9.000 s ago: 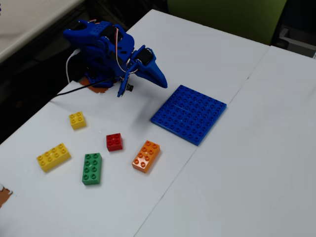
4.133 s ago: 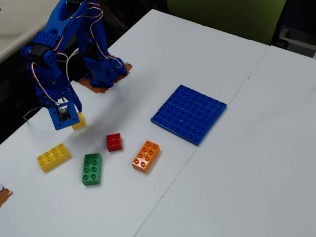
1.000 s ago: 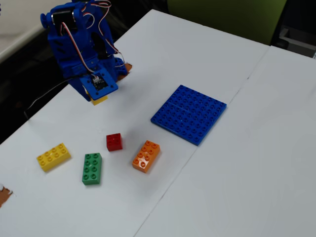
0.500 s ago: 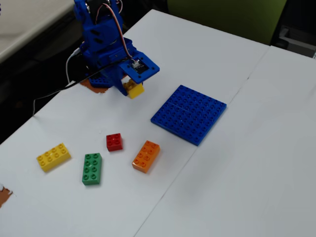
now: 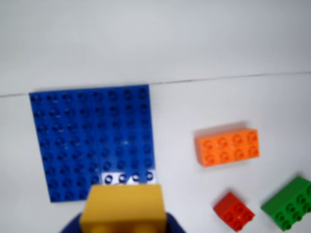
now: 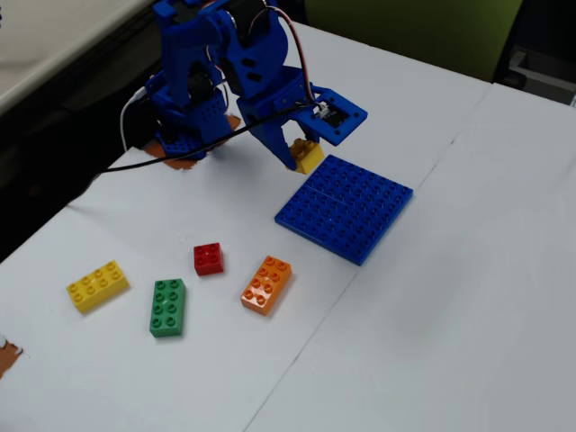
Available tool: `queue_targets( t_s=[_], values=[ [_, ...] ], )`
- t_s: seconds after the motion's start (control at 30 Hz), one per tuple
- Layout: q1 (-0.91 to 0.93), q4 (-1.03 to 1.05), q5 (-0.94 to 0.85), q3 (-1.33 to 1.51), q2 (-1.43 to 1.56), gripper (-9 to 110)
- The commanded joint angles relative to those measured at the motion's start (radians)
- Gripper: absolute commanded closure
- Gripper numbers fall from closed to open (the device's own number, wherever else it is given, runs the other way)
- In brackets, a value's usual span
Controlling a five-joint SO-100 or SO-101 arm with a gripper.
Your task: Pick up the 2x2 yellow block and go up the 8x8 blue block.
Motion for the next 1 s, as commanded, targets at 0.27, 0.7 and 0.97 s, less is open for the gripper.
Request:
queue_targets(
  t_s=[0.27,0.7,0.97],
  values=[
    [-0.117,-0.069,0.086,-0.115,-0.13,102],
    [-0.195,-0.021,0.11,-0.115,-0.189,102],
    [-0.209,0.011,0.11,-0.117,-0.206,102]
  ],
)
